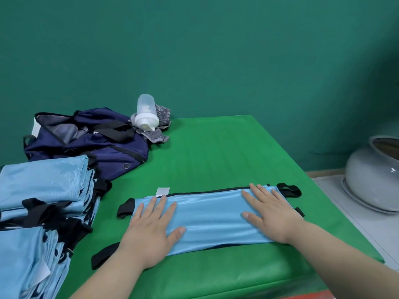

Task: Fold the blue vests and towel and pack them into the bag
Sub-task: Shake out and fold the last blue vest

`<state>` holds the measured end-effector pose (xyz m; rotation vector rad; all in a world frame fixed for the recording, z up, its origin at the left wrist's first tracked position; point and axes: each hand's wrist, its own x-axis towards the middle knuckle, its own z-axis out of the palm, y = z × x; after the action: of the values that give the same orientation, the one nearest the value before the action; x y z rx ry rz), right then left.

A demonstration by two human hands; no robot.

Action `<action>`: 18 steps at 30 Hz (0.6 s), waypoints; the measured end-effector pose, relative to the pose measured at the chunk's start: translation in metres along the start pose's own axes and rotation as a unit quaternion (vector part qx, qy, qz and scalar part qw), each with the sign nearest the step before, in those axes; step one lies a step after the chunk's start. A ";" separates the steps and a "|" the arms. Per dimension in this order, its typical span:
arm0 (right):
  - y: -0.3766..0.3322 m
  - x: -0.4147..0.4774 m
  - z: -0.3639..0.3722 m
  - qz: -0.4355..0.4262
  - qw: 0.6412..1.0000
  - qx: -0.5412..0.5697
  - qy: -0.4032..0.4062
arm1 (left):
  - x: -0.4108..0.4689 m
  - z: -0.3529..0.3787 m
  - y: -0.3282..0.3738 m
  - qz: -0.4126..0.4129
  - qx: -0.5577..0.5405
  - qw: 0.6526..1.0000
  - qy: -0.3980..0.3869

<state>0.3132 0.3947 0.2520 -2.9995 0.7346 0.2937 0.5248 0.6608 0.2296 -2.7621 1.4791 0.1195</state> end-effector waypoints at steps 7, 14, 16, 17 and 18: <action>-0.005 -0.002 -0.010 0.012 0.999 -0.039 -0.032 | -0.039 -0.005 -0.009 -0.047 0.015 0.999 0.023; -0.091 0.005 -0.031 -0.061 0.997 -0.026 0.040 | -0.110 -0.017 0.019 -0.125 -0.073 0.970 0.196; -0.122 0.012 -0.034 -0.124 0.991 0.020 0.044 | -0.120 -0.012 0.026 -0.140 -0.090 0.961 0.220; -0.134 0.016 -0.034 -0.147 0.987 0.047 0.044 | -0.124 -0.007 0.028 -0.146 -0.095 0.958 0.229; -0.144 0.020 -0.035 -0.165 0.983 0.073 0.042 | -0.126 -0.002 0.028 -0.151 -0.094 0.956 0.234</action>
<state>0.4035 0.5107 0.2816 -2.9383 0.2406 0.0929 0.4321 0.7501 0.2411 -3.2980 1.1245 -0.4490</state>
